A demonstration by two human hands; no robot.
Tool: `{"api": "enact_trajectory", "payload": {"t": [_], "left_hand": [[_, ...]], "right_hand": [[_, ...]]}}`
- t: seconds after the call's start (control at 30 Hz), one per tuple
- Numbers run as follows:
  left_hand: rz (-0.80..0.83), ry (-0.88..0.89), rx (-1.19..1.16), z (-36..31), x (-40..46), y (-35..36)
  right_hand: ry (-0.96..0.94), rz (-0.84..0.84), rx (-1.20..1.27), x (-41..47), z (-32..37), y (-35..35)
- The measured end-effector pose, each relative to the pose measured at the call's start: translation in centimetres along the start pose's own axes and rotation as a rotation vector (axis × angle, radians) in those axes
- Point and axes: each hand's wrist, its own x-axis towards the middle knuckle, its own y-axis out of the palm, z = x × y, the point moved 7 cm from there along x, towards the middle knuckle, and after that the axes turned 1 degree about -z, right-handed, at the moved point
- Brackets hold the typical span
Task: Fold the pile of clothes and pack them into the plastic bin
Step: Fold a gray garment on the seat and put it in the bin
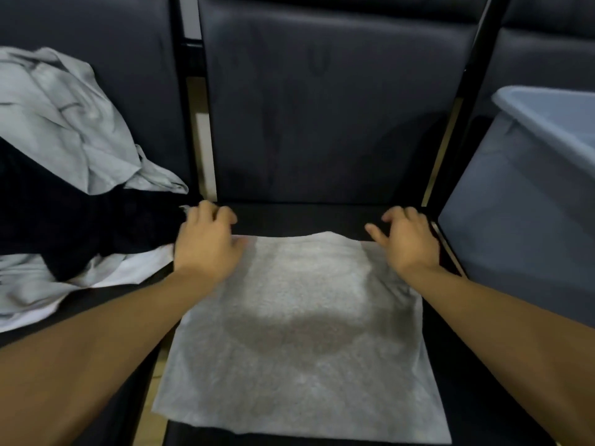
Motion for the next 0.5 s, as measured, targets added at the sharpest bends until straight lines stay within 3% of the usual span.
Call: {"api": "enact_trajectory", "payload": {"t": [0.03, 0.1, 0.2, 0.3, 0.4, 0.5], "left_hand": [[-0.025, 0.101, -0.043, -1.9, -0.8, -0.6], [0.071, 0.287, -0.206, -6.4, -3.4, -1.3], [0.293, 0.529, -0.295, -12.1, -9.3, -1.2], [0.443, 0.664, -0.213, -14.3, -13.9, 0.2], [0.616, 0.588, -0.104, -13.8, -14.6, 1.4], [0.644, 0.572, 0.031, -13.3, -13.7, 0.9]], "right_hand": [[-0.152, -0.067, 0.064, -0.5, 1.9, -0.2], [-0.508, -0.058, 0.179, -2.3, 5.9, 0.3], [-0.831, 0.243, 0.142, -5.4, 9.8, 3.8], [-0.754, 0.498, 0.055, -7.0, 9.5, 6.5], [-0.602, 0.485, -0.002, -7.9, 8.2, 6.8], [-0.365, 0.430, -0.068, -8.9, 6.7, 6.6]]}}
